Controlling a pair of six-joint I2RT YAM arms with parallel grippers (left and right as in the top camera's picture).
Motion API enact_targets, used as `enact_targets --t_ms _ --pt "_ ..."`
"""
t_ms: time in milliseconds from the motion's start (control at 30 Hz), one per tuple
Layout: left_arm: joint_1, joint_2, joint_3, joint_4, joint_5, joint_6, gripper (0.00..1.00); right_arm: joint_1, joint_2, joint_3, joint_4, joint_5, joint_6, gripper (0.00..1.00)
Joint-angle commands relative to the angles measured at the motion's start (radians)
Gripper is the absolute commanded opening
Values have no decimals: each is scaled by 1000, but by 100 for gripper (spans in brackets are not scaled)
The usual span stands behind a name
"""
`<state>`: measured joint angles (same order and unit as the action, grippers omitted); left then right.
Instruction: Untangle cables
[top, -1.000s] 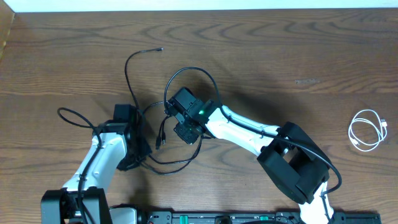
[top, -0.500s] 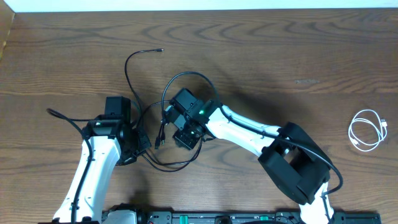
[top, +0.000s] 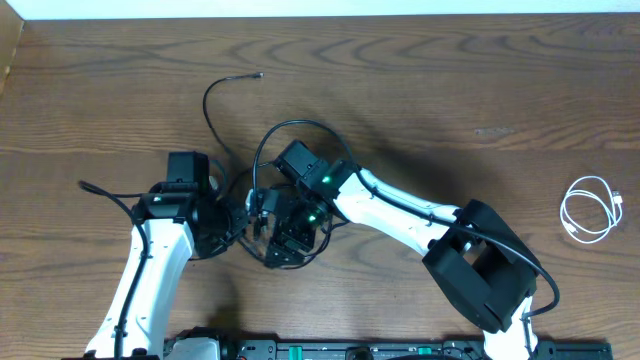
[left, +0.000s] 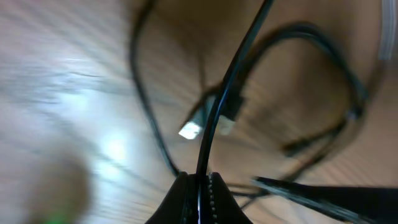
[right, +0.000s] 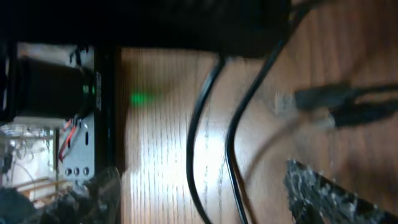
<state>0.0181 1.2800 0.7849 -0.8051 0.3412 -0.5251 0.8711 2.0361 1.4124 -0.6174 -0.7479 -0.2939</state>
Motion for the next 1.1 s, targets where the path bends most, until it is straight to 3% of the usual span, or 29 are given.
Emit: enact_targets --t_ms 0,333,600,767,1067 --pt "-2 -7 12 24 194 -15 8 1 -27 13 1 -49 -29 82" --pt "-2 -7 12 53 261 -34 8 -4 -27 13 13 -48 -18 77" --pt "-2 -7 12 73 262 -34 8 -48 -27 13 61 -90 140 73" --pt "-2 -7 12 90 270 -34 8 -98 -27 13 60 -211 140 91" --pt "108 -6 12 115 435 -34 8 -138 -27 3 61 -257 140 88"
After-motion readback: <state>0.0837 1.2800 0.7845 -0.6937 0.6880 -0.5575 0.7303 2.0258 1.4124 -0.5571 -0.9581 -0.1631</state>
